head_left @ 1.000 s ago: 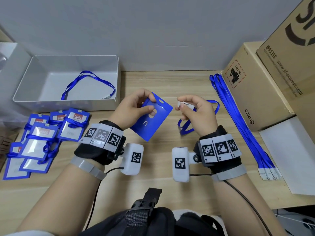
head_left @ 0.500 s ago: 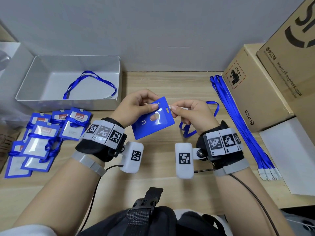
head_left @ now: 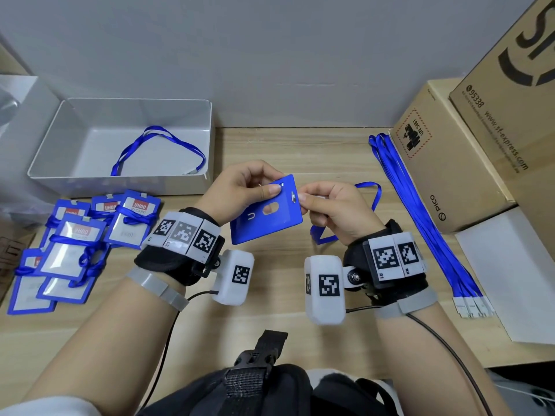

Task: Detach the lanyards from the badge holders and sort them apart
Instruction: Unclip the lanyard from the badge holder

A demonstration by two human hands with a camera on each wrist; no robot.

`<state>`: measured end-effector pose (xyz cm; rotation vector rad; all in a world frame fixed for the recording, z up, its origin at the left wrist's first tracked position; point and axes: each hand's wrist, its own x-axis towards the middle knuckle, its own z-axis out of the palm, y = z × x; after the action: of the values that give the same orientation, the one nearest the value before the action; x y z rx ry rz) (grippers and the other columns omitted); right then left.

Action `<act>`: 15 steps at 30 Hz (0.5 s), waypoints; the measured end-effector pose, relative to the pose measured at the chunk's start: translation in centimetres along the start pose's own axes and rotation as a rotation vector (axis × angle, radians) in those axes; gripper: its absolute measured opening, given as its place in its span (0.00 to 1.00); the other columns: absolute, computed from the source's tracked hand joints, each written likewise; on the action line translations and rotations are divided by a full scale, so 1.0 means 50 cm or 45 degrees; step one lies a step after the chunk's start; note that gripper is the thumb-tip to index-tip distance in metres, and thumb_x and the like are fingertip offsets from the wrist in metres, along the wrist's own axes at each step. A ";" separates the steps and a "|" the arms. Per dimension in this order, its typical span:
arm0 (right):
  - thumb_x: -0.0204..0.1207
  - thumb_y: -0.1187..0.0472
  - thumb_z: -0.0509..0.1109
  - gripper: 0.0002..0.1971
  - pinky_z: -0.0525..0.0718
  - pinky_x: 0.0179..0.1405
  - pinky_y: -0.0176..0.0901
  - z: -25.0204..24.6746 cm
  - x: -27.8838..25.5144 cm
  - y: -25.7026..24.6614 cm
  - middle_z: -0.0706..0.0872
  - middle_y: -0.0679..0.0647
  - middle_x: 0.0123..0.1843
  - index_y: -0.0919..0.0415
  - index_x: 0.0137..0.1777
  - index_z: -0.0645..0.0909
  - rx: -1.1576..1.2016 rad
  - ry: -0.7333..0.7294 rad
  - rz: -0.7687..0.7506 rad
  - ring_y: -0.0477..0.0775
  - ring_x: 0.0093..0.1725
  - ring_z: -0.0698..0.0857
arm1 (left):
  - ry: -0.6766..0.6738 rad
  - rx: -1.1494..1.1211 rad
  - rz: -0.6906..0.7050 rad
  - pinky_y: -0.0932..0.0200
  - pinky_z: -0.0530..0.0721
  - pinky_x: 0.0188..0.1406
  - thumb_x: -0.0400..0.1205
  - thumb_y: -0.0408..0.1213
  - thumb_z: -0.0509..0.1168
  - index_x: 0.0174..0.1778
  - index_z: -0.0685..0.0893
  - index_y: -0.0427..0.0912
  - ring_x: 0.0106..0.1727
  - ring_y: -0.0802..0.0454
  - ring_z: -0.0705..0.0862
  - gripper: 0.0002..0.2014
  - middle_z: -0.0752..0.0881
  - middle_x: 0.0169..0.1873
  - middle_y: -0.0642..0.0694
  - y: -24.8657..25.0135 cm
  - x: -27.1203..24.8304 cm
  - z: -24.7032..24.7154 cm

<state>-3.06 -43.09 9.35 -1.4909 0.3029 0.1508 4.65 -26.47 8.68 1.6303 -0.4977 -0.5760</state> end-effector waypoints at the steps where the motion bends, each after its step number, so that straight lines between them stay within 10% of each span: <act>1: 0.77 0.67 0.64 0.08 0.63 0.20 0.31 0.004 0.000 0.000 0.81 0.50 0.24 0.60 0.37 0.80 0.061 -0.020 0.003 0.43 0.17 0.65 | -0.001 0.004 0.000 0.69 0.78 0.34 0.78 0.23 0.64 0.41 0.82 0.44 0.25 0.62 0.80 0.10 0.86 0.24 0.55 0.001 0.000 0.001; 11: 0.78 0.64 0.63 0.05 0.64 0.18 0.28 0.019 -0.012 -0.016 0.79 0.47 0.24 0.58 0.41 0.70 0.025 -0.003 -0.078 0.40 0.17 0.70 | -0.004 0.132 -0.027 0.55 0.78 0.44 0.70 0.38 0.69 0.38 0.84 0.53 0.39 0.46 0.80 0.05 0.87 0.29 0.56 -0.002 0.003 0.000; 15: 0.76 0.71 0.64 0.10 0.68 0.19 0.29 0.007 -0.013 -0.015 0.82 0.53 0.27 0.55 0.44 0.69 -0.099 -0.025 -0.081 0.42 0.17 0.69 | 0.005 0.218 -0.046 0.55 0.77 0.43 0.76 0.29 0.69 0.39 0.84 0.51 0.39 0.46 0.79 0.10 0.86 0.27 0.58 -0.003 0.003 -0.009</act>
<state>-3.41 -42.72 10.27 -1.5736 0.2356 0.1273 5.07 -26.20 8.55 1.8061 -0.5269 -0.5692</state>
